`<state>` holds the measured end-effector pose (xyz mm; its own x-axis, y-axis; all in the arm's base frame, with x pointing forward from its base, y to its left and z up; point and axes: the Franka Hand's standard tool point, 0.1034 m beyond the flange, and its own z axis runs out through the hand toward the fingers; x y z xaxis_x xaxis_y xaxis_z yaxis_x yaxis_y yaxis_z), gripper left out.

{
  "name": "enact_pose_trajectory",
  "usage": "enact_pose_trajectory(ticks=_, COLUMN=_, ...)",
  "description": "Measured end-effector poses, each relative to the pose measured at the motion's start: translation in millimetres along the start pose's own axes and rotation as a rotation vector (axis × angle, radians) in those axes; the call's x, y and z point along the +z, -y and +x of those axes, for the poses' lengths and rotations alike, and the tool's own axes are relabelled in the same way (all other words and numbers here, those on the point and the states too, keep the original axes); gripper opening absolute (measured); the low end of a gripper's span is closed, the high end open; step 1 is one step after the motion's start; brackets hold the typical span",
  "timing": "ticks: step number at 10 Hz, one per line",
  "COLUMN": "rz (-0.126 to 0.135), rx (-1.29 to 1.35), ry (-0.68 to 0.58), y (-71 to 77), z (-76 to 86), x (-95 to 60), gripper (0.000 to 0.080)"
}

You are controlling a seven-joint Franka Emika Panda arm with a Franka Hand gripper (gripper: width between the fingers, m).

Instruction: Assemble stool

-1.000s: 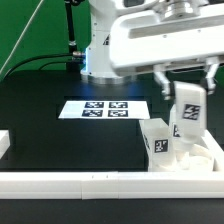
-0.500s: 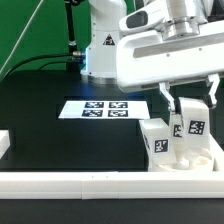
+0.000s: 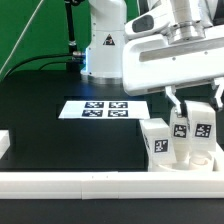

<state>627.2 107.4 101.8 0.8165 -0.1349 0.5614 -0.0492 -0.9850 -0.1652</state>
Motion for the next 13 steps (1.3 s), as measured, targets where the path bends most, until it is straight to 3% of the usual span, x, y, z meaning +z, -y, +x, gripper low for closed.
enact_pose_trajectory(ticks=5, rz=-0.008, rx=0.022, ry=0.010, y=-1.6, z=-10.9, x=10.4, gripper=0.0325)
enact_pose_trajectory(ticks=11, rz=-0.012, rx=0.025, ry=0.006, y=-4.5, z=-9.3, x=10.6, gripper=0.0325)
enact_pose_trajectory(ticks=12, rz=-0.012, rx=0.025, ry=0.006, y=-4.7, z=-9.5, x=10.7, gripper=0.0387)
enact_pose_trajectory(ticks=13, rz=-0.012, rx=0.025, ry=0.006, y=-4.7, z=-9.5, x=10.7, gripper=0.0387)
